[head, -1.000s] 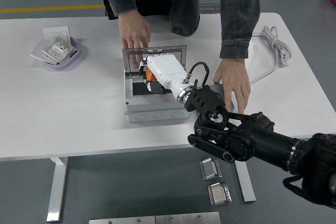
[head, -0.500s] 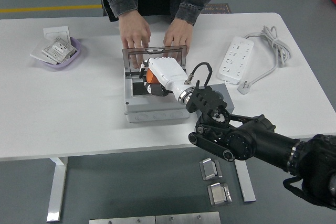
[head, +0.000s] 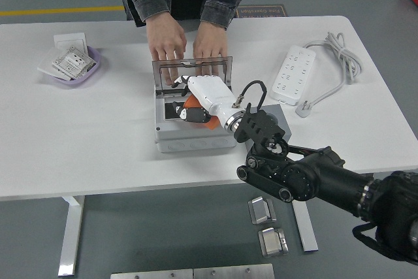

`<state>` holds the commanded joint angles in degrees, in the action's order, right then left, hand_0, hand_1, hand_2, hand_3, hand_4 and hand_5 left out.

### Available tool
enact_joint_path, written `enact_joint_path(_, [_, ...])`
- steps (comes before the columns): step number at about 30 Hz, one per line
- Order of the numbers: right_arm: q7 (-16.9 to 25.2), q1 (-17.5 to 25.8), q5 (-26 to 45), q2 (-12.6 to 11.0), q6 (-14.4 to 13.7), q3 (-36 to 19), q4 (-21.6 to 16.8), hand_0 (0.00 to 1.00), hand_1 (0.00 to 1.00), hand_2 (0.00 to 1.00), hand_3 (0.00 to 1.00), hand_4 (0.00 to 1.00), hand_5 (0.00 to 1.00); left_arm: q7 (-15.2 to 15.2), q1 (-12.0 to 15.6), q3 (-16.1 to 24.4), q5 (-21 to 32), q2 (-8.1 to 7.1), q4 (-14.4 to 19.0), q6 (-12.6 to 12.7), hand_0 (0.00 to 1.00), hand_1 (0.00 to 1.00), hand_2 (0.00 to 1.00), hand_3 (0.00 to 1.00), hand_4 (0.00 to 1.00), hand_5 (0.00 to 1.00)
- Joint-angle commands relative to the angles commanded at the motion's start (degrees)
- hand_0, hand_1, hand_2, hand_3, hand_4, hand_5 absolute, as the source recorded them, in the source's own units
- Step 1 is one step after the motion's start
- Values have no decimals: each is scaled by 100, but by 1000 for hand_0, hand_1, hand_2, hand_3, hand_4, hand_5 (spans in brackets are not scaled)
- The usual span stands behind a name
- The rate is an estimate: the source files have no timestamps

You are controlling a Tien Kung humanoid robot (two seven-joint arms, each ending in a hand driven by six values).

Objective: Pick up the cylinder from the cube,place it in the box,flap close box

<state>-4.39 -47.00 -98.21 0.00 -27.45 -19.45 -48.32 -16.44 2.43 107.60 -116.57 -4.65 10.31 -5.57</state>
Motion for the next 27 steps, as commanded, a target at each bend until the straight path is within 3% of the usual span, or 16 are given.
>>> enact_joint_path(3, [40, -12, 3, 0, 20, -64, 11, 220, 391, 622, 799, 740, 385, 6, -17, -32, 11, -2, 0, -7, 690, 690, 616, 721, 720, 453])
enact_joint_path(4, [51, -14, 3, 0, 30, -80, 17, 225, 396, 623, 807, 813, 412, 8, -23, -44, 12, -2, 0, -11, 690, 690, 615, 721, 719, 452])
enact_joint_path(9, [90, -18, 3, 0, 95, -120, 40, 225, 396, 623, 807, 813, 412, 19, -42, -101, 40, 2, 0, -27, 690, 690, 615, 721, 719, 452])
enact_joint_path(10, [94, -16, 1, 0, 103, -121, 40, 233, 396, 625, 809, 892, 468, 19, -38, -109, 44, 4, 0, -31, 690, 690, 615, 721, 718, 452])
enact_joint_path(20, [79, -15, -189, 0, 198, -210, -48, 240, 386, 622, 808, 909, 477, 14, -3, -105, 13, 14, 0, -50, 690, 689, 614, 718, 714, 448])
enact_joint_path(27, [-42, 27, -555, 0, 384, -492, -377, 240, 380, 621, 808, 883, 451, 7, 39, -139, 72, 59, 0, -52, 690, 689, 612, 719, 706, 450])
